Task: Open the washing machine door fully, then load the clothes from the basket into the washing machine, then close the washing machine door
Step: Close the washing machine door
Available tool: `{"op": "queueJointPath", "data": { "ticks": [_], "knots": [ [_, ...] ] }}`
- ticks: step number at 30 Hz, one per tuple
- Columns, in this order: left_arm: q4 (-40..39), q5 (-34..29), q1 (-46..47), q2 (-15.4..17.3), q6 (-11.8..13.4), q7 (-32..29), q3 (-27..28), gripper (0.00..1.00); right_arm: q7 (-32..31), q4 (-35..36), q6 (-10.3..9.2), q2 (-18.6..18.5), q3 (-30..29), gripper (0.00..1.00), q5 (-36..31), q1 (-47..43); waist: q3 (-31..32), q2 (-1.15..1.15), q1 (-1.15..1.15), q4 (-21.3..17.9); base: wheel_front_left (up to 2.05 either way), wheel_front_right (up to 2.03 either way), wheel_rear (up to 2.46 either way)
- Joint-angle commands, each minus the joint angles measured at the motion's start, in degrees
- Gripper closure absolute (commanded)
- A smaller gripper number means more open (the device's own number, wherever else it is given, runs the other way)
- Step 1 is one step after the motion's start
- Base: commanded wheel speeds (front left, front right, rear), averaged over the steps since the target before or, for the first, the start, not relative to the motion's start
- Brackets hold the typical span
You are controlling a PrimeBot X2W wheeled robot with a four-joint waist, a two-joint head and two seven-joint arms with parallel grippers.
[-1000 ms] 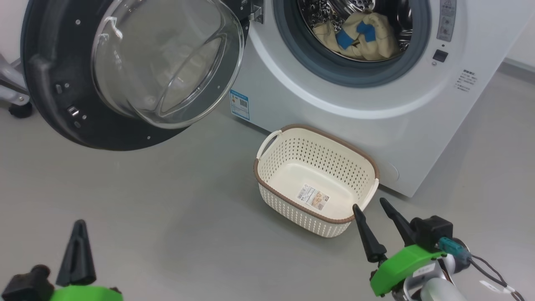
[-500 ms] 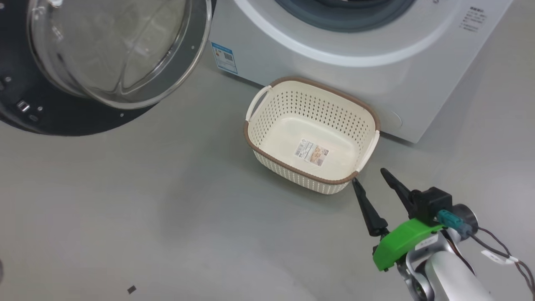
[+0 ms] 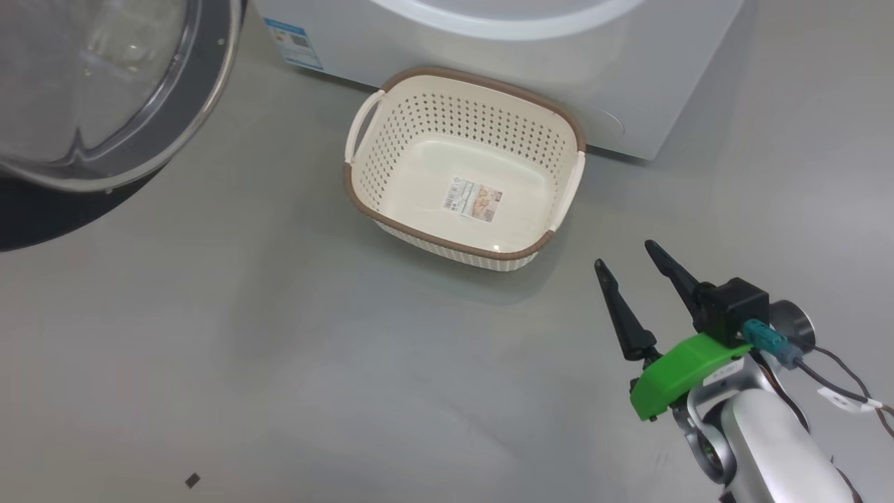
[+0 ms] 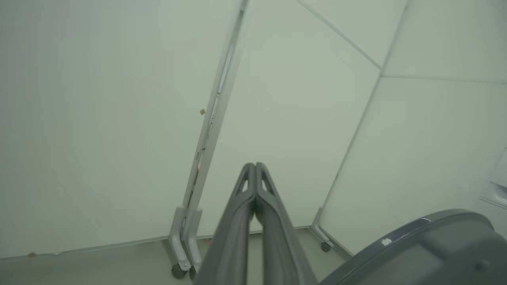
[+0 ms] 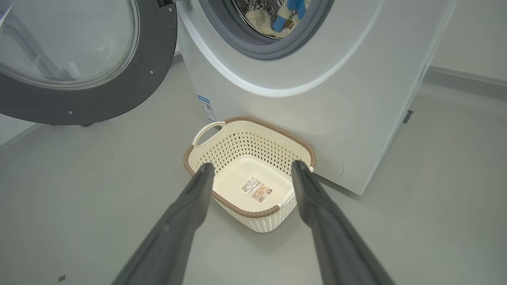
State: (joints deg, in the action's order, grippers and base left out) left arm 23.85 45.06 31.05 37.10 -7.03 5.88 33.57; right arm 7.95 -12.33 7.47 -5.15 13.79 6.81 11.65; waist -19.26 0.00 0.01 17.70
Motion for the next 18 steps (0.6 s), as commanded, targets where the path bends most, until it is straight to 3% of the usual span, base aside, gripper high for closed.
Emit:
{"op": "queueJointPath", "data": {
  "ticks": [1, 5, 10, 18],
  "knots": [
    [1.87, 2.09, 3.51, 5.73, -0.01, -1.67, 2.45, 1.00, -0.13, 2.08, 0.02, -0.02, 1.38, 0.00, -0.49, 1.38, -1.27, 0.00, -0.01, -2.07, 0.00, 0.00, 0.00],
    [11.94, 7.13, 10.42, 8.44, 0.21, -5.82, 3.34, 1.00, 0.06, 2.19, 0.02, 0.04, 1.18, 0.00, -0.63, 1.82, -1.97, 0.00, -0.01, -4.06, 0.00, 0.00, 0.00],
    [24.69, 13.77, 19.02, 9.32, 4.74, -9.72, 7.43, 1.00, 0.42, 1.86, 0.02, 0.25, 1.58, 0.00, -0.61, 2.40, -2.55, 0.00, -0.01, -6.32, 0.00, 0.00, 0.00],
    [35.49, 18.90, 24.76, 10.36, 4.85, -13.22, 10.36, 1.00, 1.01, 1.02, 0.02, 0.76, 1.11, 0.00, -0.92, 2.57, -2.58, 0.00, -0.01, -8.52, 0.00, 0.00, 0.00]
  ]
}}
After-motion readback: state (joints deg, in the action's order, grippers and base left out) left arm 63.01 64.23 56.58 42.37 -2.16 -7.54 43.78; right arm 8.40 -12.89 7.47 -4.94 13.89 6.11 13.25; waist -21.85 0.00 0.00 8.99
